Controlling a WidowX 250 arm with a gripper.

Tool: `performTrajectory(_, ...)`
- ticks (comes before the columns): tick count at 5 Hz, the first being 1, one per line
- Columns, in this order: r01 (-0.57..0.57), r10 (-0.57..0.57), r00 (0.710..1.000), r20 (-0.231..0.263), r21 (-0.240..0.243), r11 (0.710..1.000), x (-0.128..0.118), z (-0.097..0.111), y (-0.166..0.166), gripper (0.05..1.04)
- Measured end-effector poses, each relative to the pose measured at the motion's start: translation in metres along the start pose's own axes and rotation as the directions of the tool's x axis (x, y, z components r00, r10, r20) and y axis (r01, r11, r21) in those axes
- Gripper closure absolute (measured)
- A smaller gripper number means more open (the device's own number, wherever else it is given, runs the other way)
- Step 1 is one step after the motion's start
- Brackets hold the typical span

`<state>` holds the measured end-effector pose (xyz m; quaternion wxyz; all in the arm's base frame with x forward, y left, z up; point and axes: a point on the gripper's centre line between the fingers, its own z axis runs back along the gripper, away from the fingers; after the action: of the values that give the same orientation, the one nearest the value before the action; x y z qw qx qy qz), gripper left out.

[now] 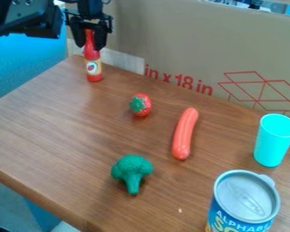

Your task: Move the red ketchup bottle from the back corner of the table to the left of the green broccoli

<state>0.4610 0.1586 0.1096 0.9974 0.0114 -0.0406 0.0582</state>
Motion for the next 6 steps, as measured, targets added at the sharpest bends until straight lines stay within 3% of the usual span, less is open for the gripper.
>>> performTrajectory(1, -0.023, 0.023, 1.000, 0.019, 0.001, 1.000, 0.003, 0.000, 0.000, 0.591)
performTrajectory(3, -0.049, 0.048, 0.999, -0.005, -0.047, 0.998, -0.011, 0.006, 0.003, 0.623)
performTrajectory(4, -0.072, 0.076, 0.996, 0.046, -0.085, 0.994, -0.032, 0.043, 0.013, 0.712)
performTrajectory(5, -0.057, 0.063, 0.993, 0.097, -0.067, 0.996, -0.061, 0.069, 0.014, 0.712)
performTrajectory(6, -0.028, 0.028, 0.999, 0.046, -0.002, 1.000, -0.098, 0.060, 0.022, 0.712)
